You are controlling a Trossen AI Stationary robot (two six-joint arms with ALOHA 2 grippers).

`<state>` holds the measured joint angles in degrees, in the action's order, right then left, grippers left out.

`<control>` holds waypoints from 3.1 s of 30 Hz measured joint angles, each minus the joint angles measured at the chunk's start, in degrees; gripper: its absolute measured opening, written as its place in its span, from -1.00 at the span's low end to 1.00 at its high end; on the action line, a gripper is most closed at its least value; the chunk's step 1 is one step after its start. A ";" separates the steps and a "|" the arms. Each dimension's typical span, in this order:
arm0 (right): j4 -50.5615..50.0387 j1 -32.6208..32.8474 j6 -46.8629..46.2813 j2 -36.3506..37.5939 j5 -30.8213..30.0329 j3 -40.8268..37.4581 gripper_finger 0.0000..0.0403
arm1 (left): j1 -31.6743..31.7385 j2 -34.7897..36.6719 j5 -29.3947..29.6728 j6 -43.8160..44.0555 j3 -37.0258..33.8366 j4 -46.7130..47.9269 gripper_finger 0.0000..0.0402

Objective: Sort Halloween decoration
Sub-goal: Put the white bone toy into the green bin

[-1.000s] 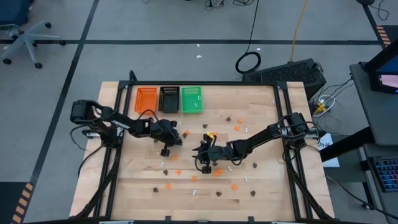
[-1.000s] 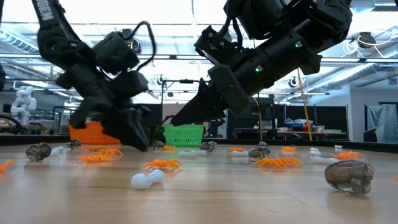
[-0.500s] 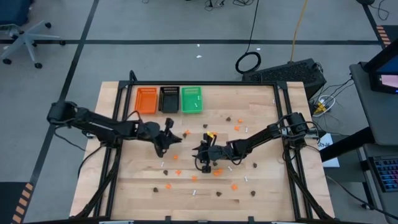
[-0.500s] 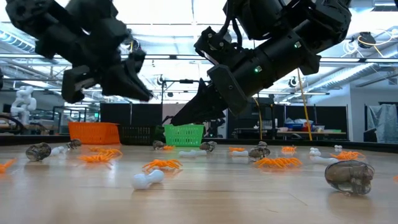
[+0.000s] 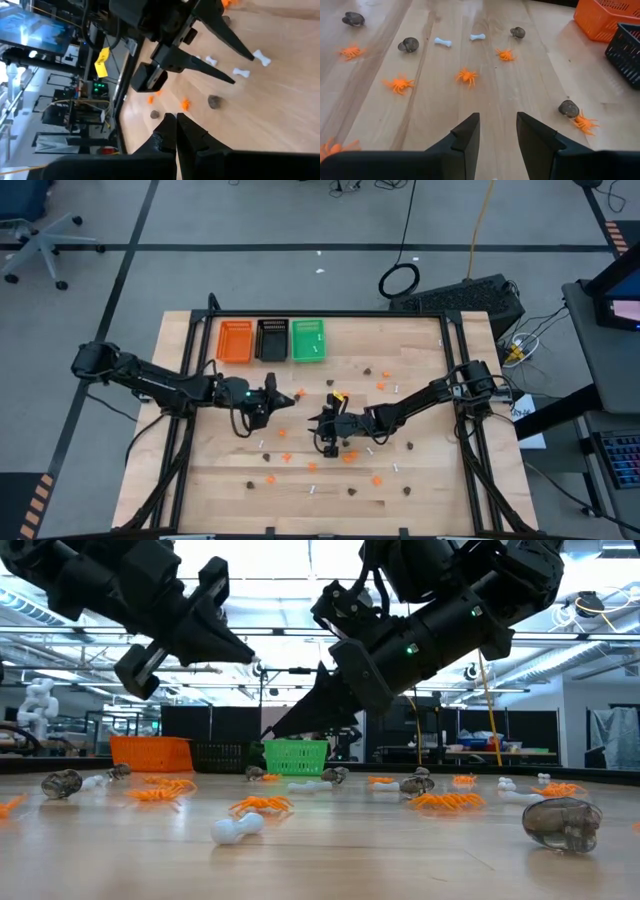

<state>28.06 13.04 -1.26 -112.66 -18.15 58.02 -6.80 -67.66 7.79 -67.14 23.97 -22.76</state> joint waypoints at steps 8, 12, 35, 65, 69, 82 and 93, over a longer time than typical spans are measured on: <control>0.42 0.00 0.00 0.00 -0.01 0.00 -0.43 | 0.01 0.02 -0.08 0.64 0.02 -0.73 -1.00; 0.42 -0.08 -0.17 0.00 -0.01 0.00 -0.43 | 0.01 0.02 -0.43 0.82 0.02 -0.77 -1.00; 6.63 -3.70 0.07 0.00 -2.85 0.00 -0.43 | 0.01 0.07 -2.86 38.02 0.11 -2.74 -1.00; 21.89 -4.59 6.64 0.00 1.95 0.48 -0.54 | 0.01 0.02 -4.52 59.39 0.13 -4.35 -1.00; 21.89 -4.59 7.38 0.00 1.95 0.48 -0.71 | 0.01 -0.14 -4.54 59.42 0.13 -4.34 -1.00; 20.72 -4.59 8.41 -0.09 2.45 0.37 -0.93 | 0.01 -3.08 -4.60 60.78 0.12 -5.84 -0.99; 20.04 -4.61 8.25 -0.09 3.39 0.37 -0.99 | 0.01 -3.13 -4.74 60.87 0.11 -5.81 -0.99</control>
<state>48.10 8.43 7.00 -112.75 -14.76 58.39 -6.79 -70.78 3.05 -6.27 24.08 -28.58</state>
